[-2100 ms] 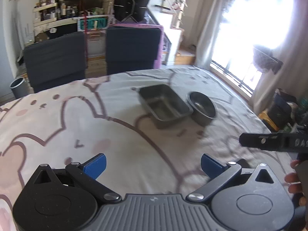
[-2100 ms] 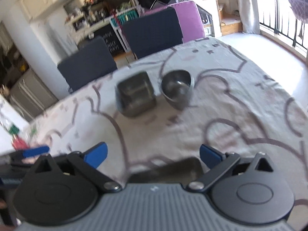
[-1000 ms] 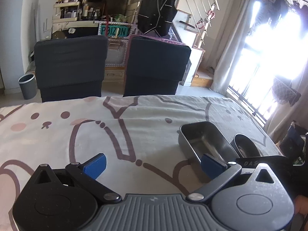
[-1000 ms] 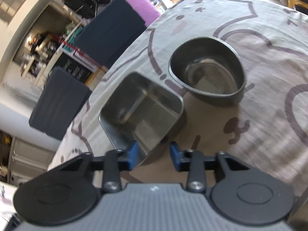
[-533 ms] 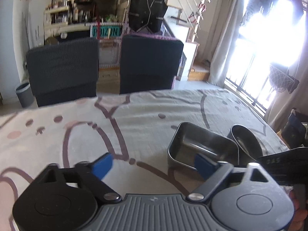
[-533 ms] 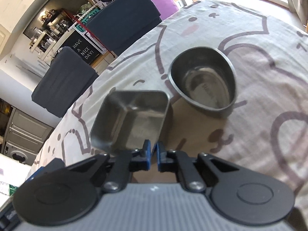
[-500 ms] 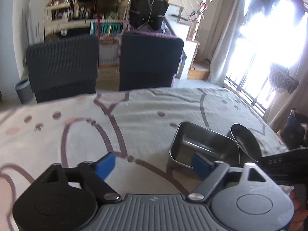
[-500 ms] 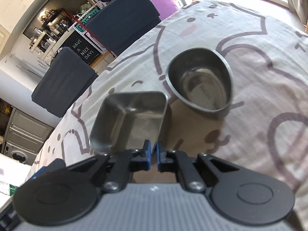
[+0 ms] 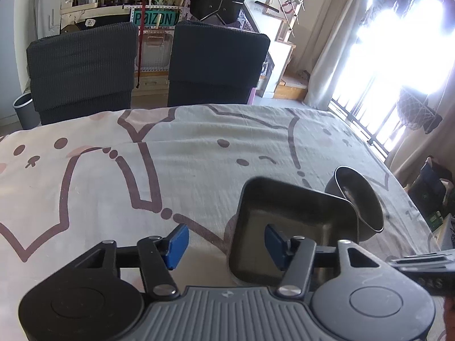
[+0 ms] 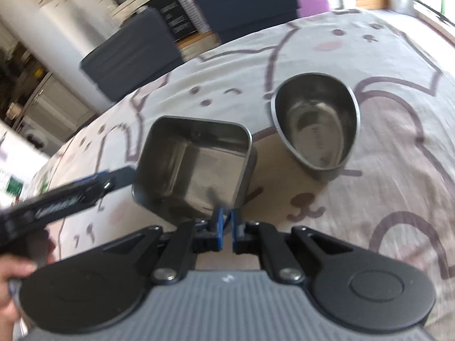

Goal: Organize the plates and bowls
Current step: 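Close both tools on the small tin's rim, then lift the small tin and carry it over the steel tray with both tools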

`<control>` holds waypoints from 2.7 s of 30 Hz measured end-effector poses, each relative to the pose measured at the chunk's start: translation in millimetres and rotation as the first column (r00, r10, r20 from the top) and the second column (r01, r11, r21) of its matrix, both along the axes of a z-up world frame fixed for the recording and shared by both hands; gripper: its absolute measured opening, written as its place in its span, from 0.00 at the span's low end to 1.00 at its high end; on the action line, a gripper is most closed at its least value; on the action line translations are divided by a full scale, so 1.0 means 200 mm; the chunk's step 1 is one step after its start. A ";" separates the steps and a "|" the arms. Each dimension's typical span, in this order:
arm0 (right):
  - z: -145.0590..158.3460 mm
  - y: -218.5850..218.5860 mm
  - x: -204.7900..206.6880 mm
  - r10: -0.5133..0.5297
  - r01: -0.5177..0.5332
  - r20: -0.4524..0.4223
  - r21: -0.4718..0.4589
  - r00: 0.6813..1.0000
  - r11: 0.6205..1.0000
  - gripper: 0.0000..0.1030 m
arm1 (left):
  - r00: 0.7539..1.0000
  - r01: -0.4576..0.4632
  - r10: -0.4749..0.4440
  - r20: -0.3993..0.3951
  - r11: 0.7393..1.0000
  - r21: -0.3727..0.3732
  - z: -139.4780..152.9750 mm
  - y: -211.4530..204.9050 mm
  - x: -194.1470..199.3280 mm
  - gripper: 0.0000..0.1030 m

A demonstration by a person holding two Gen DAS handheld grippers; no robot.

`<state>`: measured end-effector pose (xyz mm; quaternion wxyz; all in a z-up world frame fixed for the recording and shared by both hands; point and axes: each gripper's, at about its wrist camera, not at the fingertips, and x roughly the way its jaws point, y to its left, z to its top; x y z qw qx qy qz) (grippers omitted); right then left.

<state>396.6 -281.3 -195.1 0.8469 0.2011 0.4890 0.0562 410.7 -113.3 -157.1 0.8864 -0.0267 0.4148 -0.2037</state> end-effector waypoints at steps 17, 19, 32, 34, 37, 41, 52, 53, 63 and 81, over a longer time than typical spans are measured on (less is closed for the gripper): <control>-0.04 -0.05 0.00 -0.077 0.078 0.020 -0.038 0.997 0.996 0.18 | 0.988 0.037 -0.035 -0.148 0.999 0.005 -0.07 -0.05 0.02 0.02; -0.05 -0.06 0.01 -0.098 0.099 0.025 -0.020 0.995 0.995 0.19 | 0.983 0.081 -0.073 -0.170 0.996 0.039 -0.06 -0.07 0.00 0.03; -0.05 -0.03 0.06 -0.108 0.110 0.066 -0.035 0.992 0.993 0.09 | 0.987 0.028 -0.027 -0.158 1.000 -0.001 -0.10 -0.06 0.03 0.05; -0.05 -0.04 0.06 -0.106 0.109 0.063 -0.032 0.992 0.994 0.08 | 0.984 0.031 -0.030 -0.176 1.000 0.003 -0.11 -0.06 0.03 0.04; -0.05 -0.04 0.05 -0.104 0.106 0.056 -0.026 0.993 0.994 0.07 | 0.989 0.024 -0.019 -0.146 0.999 0.035 -0.09 -0.06 0.01 0.02; 0.01 -0.02 0.02 -0.066 0.068 0.100 -0.016 0.993 0.998 0.08 | 0.995 0.003 -0.002 -0.098 1.000 0.007 0.00 -0.02 -0.02 0.01; 0.26 -0.05 -0.18 -0.044 0.041 0.228 0.018 0.973 0.999 0.08 | 1.000 0.010 -0.009 0.006 0.997 -0.070 0.29 0.04 -0.25 0.04; 0.29 -0.06 -0.20 -0.041 0.037 0.242 0.018 0.969 0.999 0.08 | 1.000 0.017 -0.015 0.018 0.997 -0.079 0.32 0.04 -0.28 0.04; 0.48 -0.10 -0.50 -0.018 0.019 0.306 0.000 0.952 1.000 0.09 | 0.995 0.087 -0.082 0.059 0.991 -0.098 0.46 0.02 -0.60 0.07; 0.46 -0.27 -0.83 0.029 -0.015 0.247 -0.057 0.969 0.998 0.09 | 0.954 0.297 -0.297 -0.041 0.955 -0.009 0.27 -0.19 -0.87 0.12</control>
